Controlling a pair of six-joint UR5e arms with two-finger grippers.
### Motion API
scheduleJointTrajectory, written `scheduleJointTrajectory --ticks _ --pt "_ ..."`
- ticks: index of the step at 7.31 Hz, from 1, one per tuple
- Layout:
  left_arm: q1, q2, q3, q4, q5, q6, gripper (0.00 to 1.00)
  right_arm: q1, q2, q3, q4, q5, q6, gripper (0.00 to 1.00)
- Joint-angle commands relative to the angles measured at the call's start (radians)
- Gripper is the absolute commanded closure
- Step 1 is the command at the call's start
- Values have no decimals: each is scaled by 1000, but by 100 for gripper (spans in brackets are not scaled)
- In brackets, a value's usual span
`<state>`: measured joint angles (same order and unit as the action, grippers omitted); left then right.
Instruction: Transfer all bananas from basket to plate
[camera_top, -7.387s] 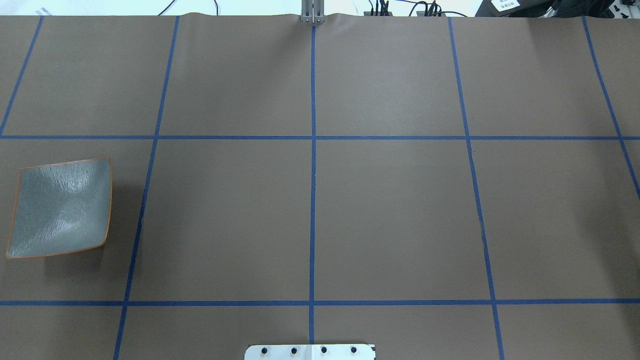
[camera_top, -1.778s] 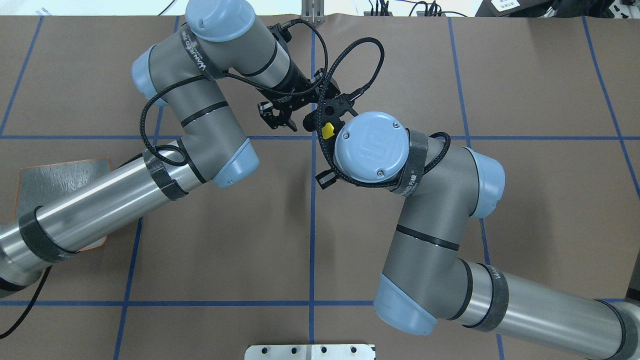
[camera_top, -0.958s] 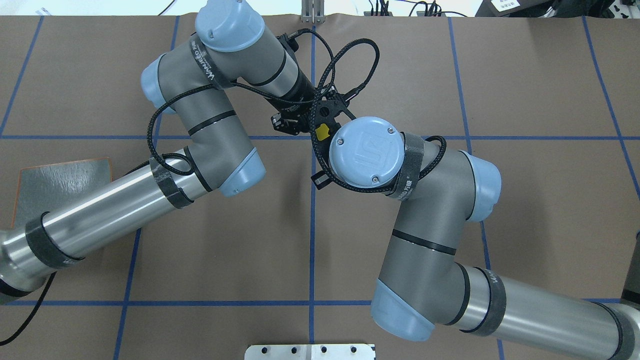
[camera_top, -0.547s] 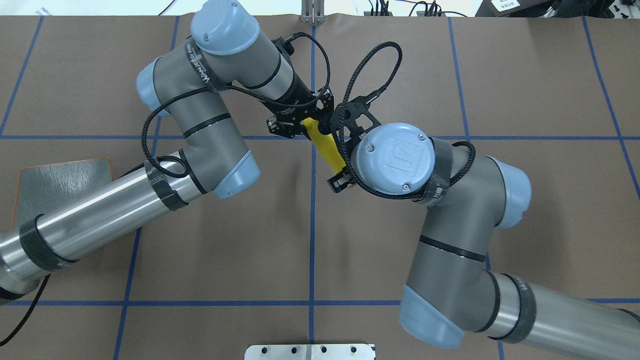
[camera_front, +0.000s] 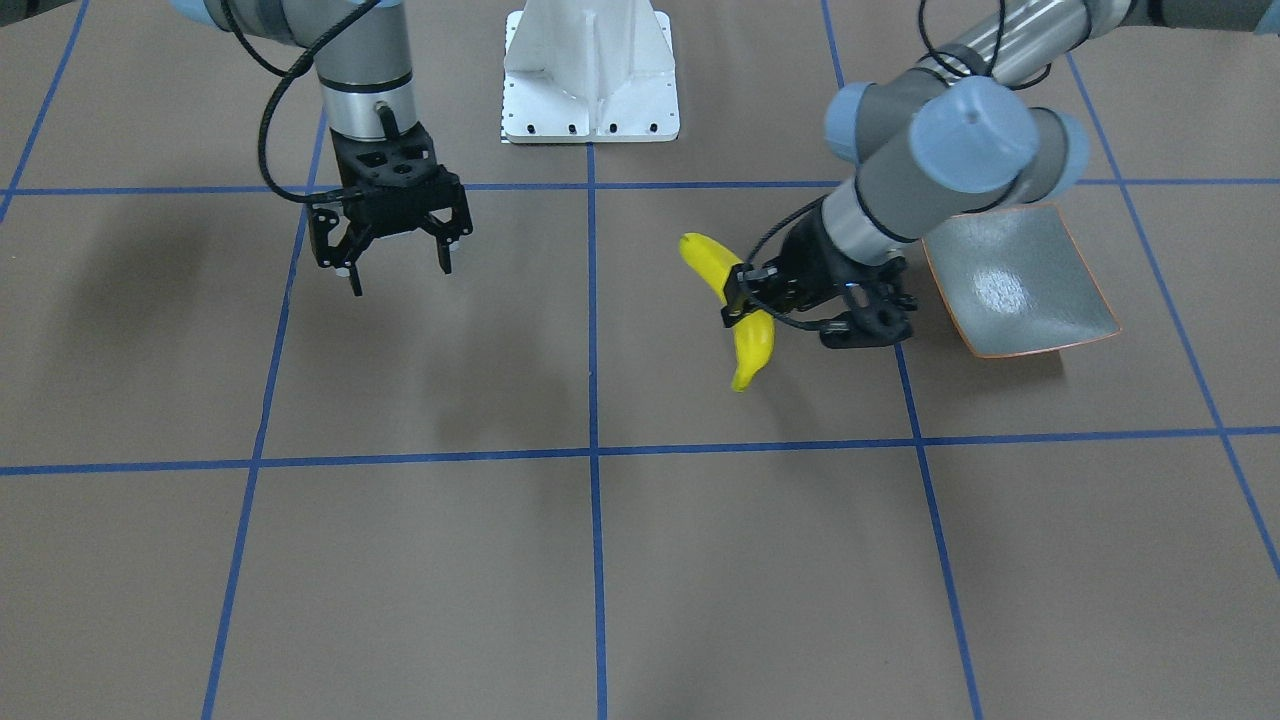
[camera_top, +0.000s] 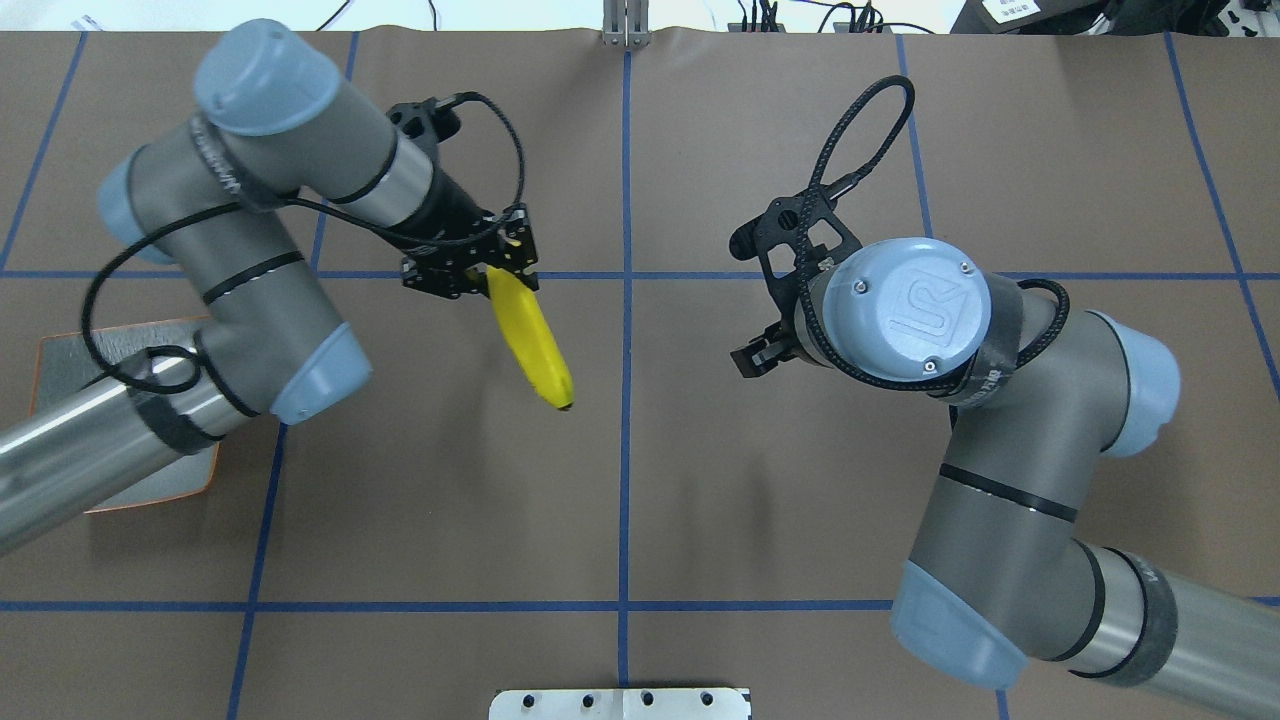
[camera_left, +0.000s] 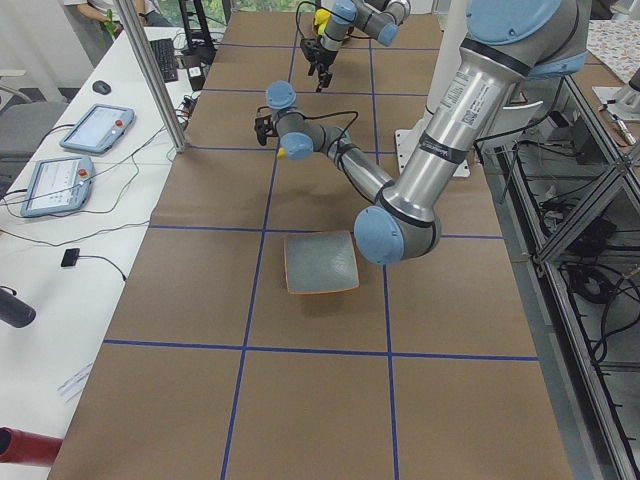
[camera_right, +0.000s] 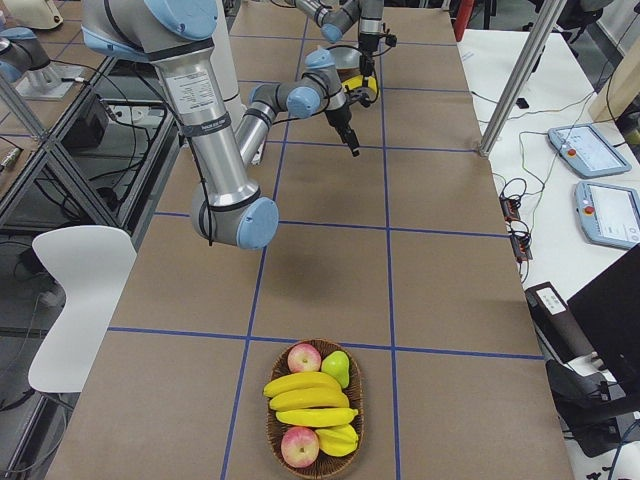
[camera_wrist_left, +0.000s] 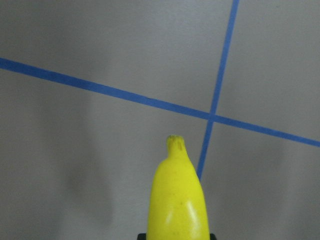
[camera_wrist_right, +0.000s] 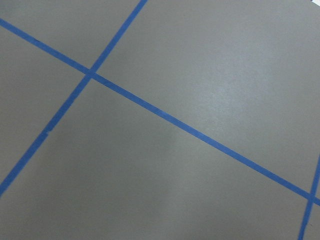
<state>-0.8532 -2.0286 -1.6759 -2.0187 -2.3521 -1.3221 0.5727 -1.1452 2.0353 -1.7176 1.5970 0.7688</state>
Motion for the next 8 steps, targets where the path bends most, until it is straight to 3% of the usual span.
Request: scheduleJointTrajectory --ticks 1,5,8 --pt "-72 269 -126 -2 -26 255 100 129 -74 -4 1 143 33 0" --pt "-170 471 -131 5 -27 514 100 170 -93 -20 1 178 37 0" --pt "-179 484 -102 5 -23 515 100 173 -93 -30 3 178 37 0"
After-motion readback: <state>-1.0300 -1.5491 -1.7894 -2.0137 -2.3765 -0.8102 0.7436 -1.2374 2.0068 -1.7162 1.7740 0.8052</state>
